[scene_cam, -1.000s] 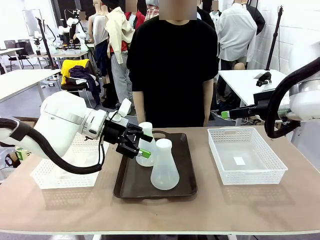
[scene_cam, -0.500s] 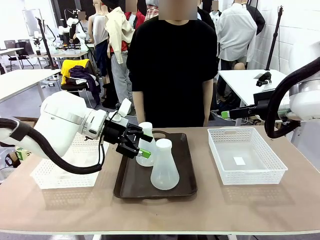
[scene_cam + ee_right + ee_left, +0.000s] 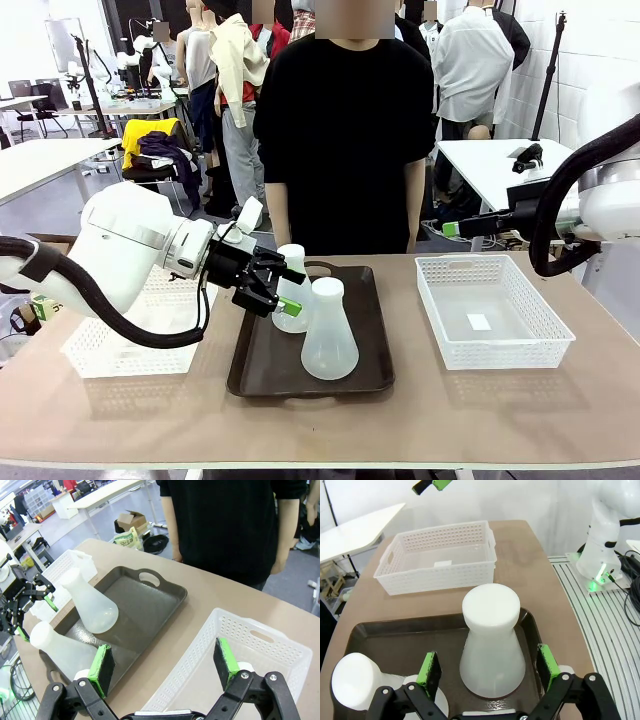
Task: Prepare the laboratory tools.
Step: Place the picked Big flask upright in the Handle tray as directed by the person.
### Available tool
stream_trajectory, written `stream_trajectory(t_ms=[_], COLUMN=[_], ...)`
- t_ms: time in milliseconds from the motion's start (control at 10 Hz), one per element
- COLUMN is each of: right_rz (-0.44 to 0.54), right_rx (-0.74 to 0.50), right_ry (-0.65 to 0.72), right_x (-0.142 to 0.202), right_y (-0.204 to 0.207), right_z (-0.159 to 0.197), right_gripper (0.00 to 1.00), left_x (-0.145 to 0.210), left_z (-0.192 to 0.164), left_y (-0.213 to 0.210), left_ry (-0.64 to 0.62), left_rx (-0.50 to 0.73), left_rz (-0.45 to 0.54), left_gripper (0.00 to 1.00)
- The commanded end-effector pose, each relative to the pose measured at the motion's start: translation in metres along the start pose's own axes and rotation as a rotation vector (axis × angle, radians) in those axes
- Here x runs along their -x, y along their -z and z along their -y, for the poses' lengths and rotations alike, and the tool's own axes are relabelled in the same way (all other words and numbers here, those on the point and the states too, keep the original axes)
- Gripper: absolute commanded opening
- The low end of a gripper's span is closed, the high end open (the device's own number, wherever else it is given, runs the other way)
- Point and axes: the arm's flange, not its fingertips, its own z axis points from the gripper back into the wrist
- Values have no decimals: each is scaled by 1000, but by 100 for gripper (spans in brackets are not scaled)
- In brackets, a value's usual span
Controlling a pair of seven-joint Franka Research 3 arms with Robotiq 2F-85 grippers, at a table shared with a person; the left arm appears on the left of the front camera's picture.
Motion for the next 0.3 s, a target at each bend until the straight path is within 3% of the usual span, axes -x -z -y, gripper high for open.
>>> stream_trajectory(t_ms=[0,200], right_rz=[-6,-6], right_rx=[2,2], right_ry=[11,11], right_x=[0,0], right_y=[-1,-1], right_z=[-1,-1], right_gripper=[100,100], left_x=[0,0], left_z=[0,0], left_y=[1,1], left_ry=[14,14], left_rx=[2,2], left_rz=[13,13], left_gripper=[100,100])
